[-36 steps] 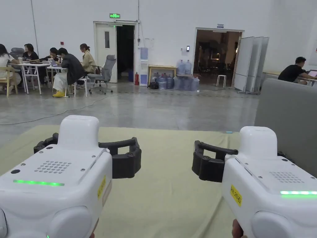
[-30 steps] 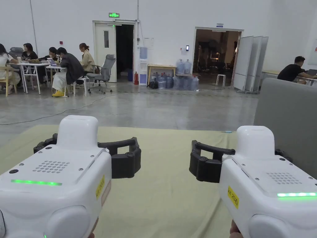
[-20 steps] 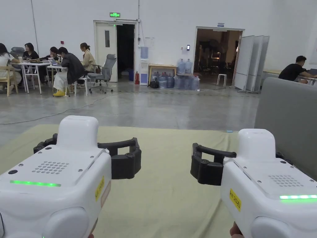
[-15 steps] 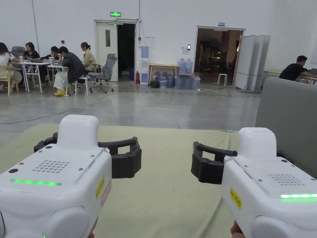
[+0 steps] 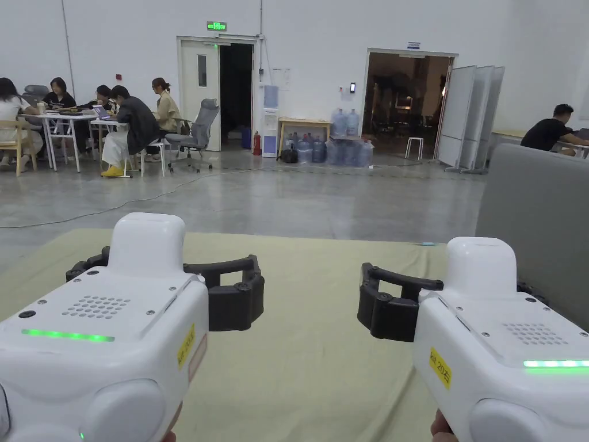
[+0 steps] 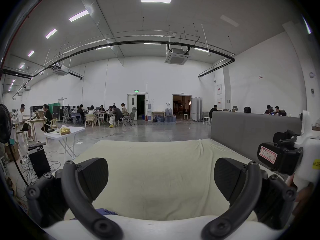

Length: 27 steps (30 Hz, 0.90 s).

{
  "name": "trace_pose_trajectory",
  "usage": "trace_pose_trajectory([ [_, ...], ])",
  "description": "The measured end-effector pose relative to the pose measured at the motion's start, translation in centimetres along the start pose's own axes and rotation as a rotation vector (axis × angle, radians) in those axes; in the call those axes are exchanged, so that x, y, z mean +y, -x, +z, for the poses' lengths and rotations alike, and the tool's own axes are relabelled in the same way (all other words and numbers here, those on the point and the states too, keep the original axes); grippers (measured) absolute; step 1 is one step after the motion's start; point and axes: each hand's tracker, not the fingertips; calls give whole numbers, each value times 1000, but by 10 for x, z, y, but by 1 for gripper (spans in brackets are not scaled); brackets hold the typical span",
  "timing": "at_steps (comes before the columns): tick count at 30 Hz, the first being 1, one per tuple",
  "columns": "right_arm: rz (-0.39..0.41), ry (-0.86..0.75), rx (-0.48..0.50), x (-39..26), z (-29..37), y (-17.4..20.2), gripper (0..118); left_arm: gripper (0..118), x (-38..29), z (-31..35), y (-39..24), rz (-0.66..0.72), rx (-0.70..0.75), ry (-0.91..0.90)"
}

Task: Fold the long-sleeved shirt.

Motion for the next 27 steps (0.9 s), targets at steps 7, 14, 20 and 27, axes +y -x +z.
trace_pose_trajectory([
  [7,3,4,12,-1,2,-2,112,116,0,3,0,-13,7,-20],
  [14,17,21,27,-11,2,-3,0,0,-8,2,-3,-50,-11,7],
  [20,7,31,6,-14,-6,2,0,0,-15,6,11,-16,-11,22],
  [27,-30,157,366,-31,-30,113,0,0,-27,38,112,55,196,95],
])
